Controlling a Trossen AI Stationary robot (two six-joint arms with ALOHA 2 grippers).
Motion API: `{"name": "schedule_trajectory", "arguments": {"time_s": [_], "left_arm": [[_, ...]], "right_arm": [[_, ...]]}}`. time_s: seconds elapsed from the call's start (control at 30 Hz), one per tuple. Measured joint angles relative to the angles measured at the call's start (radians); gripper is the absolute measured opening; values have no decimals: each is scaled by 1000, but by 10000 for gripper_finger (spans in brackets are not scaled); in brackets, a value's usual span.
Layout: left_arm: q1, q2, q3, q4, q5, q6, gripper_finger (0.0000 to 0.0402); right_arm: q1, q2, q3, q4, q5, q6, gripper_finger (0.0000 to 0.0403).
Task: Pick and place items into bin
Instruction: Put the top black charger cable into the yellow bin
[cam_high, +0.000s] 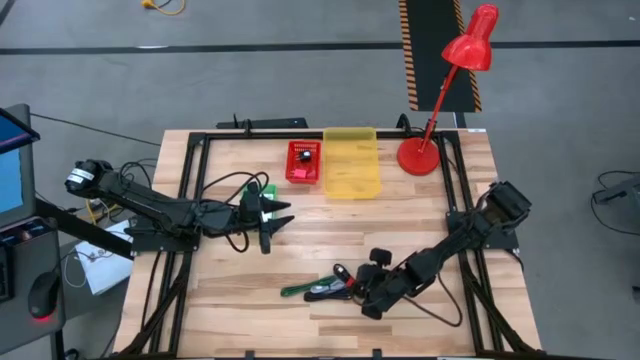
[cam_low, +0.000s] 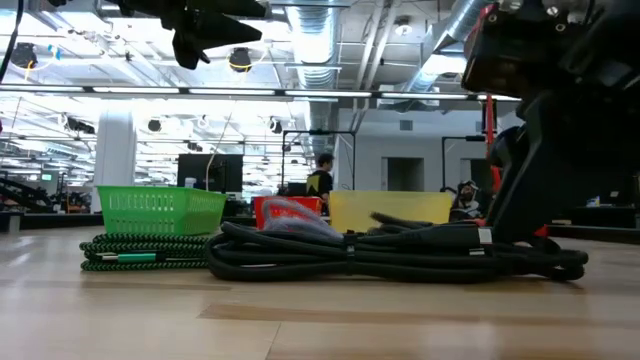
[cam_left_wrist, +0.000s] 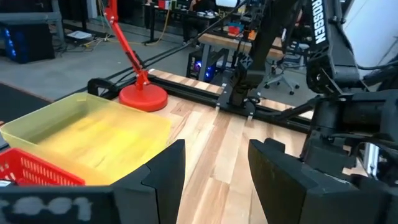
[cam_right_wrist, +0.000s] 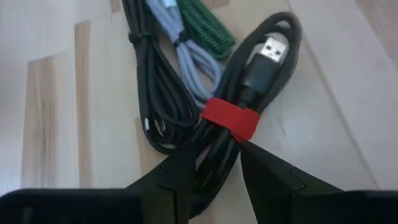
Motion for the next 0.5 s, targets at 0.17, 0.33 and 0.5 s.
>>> {"name": "schedule_trajectory", "arguments": {"time_s": [0.17,0.33,0.5], "left_arm": [[0,0,0,-11,14,-11,165],[0,0,0,-17,14,-16,165],[0,0,0,-17,14,-16,165]], "right_arm": [[-17,33,20,3,-18,-15,123],[-53,34,19,-45,-34,32,120],[-66,33,18,-70,-28,42,61]]}}
